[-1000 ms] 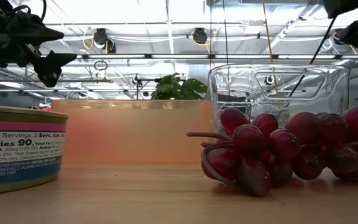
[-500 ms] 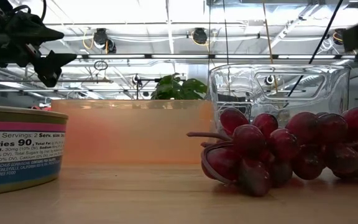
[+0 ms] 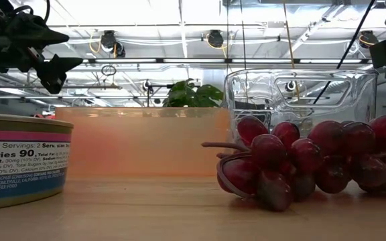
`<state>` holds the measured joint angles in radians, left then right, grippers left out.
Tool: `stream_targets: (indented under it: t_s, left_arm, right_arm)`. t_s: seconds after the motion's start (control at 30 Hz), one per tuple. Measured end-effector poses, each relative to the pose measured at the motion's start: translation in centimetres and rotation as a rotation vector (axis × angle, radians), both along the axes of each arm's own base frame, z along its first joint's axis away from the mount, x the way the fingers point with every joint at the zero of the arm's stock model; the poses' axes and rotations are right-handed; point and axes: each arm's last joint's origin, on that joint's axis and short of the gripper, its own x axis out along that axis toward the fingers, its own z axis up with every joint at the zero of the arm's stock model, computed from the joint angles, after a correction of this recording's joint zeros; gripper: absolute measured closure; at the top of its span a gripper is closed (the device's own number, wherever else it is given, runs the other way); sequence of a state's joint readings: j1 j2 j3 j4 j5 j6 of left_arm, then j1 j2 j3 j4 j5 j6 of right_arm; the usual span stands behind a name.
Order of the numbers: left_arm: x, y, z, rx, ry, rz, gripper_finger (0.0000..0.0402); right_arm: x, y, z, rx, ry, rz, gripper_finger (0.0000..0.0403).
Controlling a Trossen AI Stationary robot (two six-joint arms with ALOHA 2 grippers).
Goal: Pick & Place Food Item
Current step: Put the green pear into the bottom transparent bin
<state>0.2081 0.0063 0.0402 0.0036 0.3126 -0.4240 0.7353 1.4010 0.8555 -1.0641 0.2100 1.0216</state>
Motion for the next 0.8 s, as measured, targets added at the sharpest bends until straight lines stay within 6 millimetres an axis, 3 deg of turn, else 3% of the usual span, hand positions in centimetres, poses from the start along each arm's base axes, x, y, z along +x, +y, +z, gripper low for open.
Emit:
stream_targets:
  t_s: [0.3, 0.8]
  left_arm:
    - [0.0, 0.0, 0.0, 0.000, 0.000, 0.000, 0.0158]
    - [0.0, 0.0, 0.0, 0.000, 0.000, 0.000, 0.0158]
  right_arm:
    - [-0.3, -0.3, 0.7, -0.011, 0.014, -0.013, 0.0109]
    - [-2.1, -2.4, 9.0, 0.048, -0.257, -0.032, 0.0110]
